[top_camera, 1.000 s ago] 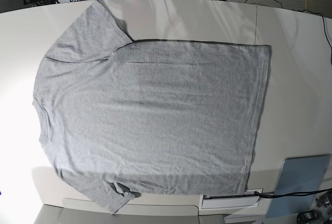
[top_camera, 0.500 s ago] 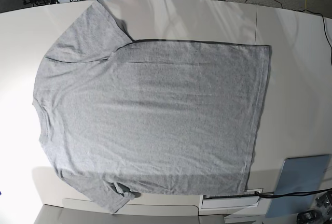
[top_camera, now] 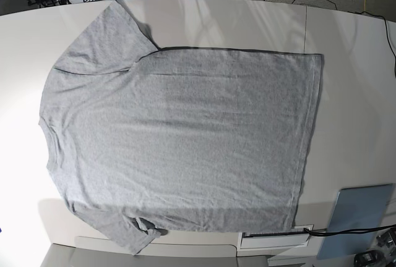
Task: Fold the T-shirt properly
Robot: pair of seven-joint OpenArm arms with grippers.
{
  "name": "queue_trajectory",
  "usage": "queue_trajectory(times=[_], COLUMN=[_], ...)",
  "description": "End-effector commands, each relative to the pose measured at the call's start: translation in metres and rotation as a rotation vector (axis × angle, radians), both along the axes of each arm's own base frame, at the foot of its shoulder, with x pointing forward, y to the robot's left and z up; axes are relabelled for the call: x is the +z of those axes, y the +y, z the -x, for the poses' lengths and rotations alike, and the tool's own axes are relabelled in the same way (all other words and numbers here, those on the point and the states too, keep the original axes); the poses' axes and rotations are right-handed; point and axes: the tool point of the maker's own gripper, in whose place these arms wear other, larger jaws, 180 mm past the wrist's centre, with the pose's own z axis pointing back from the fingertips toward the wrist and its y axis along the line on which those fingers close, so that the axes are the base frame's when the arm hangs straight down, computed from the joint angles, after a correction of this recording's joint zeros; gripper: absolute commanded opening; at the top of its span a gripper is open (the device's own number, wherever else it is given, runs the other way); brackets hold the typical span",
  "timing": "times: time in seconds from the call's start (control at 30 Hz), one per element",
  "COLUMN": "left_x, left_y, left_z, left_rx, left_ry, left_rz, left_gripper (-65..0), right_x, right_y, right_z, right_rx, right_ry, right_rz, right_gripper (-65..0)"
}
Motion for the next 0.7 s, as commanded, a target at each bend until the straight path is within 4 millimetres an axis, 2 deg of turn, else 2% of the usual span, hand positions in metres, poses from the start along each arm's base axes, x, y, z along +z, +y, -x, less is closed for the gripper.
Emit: queue_trajectory(times=[0.0, 0.13, 0.33, 0.47, 0.67], left_x=[0.002, 0.014, 0.049, 0.083, 0.145], left_y=[0.004, 0.008, 0.012, 0.017, 0.053], left_z=[0.003, 0.016, 0.017, 0.006, -0.027], left_rx=[-0.017, -0.043, -0.087, -0.155, -0.324], left_ry=[-0.009, -0.033, -0.114, -0.194, -0.333], left_rz=[-0.008, 0.000, 0.026, 0.049, -0.012], left_gripper=[-45.2, -45.2, -45.2, -45.2, -45.2], right_x=[0.003, 0.016, 0.052, 0.090, 0.167], right_y=[-0.007, -0.014, -0.037, -0.053, -0.089], right_z=[0.009, 0.030, 0.042, 0.039, 0.016], right_rx=[0.004, 0.032, 0.026, 0.069, 0.248], right_ry=[0.002, -0.016, -0.106, -0.157, -0.257], right_rz=[0.011, -0.012, -0.013, -0.055, -0.066], right_gripper=[-61.1, -61.1, -61.1, -61.1, -61.1])
